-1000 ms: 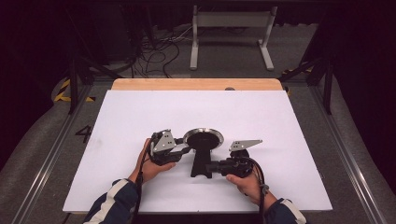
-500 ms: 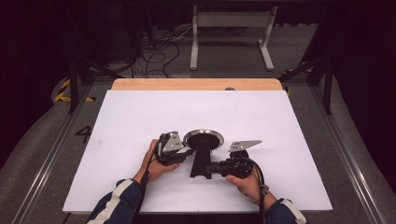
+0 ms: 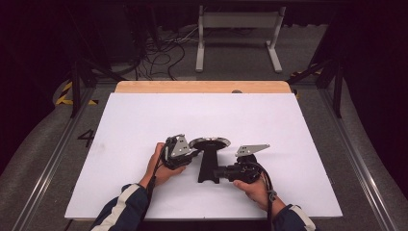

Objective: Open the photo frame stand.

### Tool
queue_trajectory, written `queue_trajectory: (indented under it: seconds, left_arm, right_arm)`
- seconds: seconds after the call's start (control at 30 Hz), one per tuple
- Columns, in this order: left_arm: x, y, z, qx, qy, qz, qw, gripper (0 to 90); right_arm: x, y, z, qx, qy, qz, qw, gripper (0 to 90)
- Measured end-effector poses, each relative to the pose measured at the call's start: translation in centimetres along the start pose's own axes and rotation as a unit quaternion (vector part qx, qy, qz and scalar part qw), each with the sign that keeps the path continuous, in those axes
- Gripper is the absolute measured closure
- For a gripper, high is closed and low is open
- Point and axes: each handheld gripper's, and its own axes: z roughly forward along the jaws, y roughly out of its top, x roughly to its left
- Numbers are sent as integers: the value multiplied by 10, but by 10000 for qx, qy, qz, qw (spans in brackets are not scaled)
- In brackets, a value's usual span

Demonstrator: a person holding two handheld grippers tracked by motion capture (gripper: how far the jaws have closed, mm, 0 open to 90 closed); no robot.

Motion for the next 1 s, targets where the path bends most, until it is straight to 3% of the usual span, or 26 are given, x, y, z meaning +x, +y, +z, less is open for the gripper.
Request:
queue_trajectory:
  seconds: [0.33,0.8,1.0]
  left_arm:
    - [1,-1,1,85,147,28,9999,731]
    - [2,-2,-1,80,80,-28,9999,737]
    - [6,-4,-6,10,38,-91,10000,699]
  right_arm:
    - [-2,-2,4,80,-155,-56,9998,801]
    - [0,-2,5,114,-311,-210,9992,797]
    - [2,-3,2,129,-465,-332,9983,794]
